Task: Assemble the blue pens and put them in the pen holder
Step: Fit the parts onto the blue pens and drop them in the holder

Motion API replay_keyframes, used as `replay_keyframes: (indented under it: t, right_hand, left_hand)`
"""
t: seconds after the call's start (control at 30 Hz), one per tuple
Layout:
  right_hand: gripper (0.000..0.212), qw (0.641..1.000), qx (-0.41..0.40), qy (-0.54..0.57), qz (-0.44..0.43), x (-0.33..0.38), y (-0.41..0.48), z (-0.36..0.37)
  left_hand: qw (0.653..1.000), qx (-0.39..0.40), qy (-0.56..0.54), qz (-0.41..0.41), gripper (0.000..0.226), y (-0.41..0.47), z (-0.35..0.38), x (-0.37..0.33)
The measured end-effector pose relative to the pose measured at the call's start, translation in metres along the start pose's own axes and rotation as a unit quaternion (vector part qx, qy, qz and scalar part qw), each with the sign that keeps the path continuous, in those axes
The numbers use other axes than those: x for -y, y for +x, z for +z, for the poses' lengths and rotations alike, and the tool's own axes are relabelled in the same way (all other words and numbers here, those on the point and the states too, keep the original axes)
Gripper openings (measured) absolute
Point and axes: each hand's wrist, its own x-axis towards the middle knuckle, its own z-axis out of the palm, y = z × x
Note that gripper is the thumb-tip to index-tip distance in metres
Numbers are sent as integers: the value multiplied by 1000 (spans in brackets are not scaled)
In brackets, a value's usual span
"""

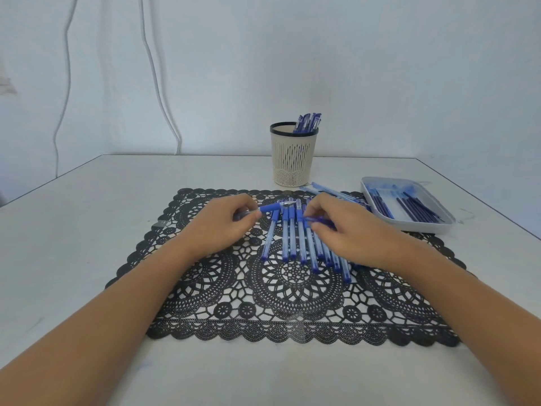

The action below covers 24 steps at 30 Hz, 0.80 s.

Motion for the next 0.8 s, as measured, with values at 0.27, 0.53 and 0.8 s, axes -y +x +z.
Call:
replay_keyframes:
  t: [0.27, 0.53, 0.8]
  right_hand:
    - [19, 989, 89, -65, -98, 16, -4, 18]
    - [20, 999, 1, 0, -44, 11, -4, 10]
    - [34, 986, -111, 26, 123, -12, 6, 9]
  left_hand:
    - [999, -14, 15, 36, 7, 0, 6, -5]
    - [999, -18, 7, 48, 3, 0, 7, -7]
    - [993, -27, 8, 114, 22, -2, 9, -12]
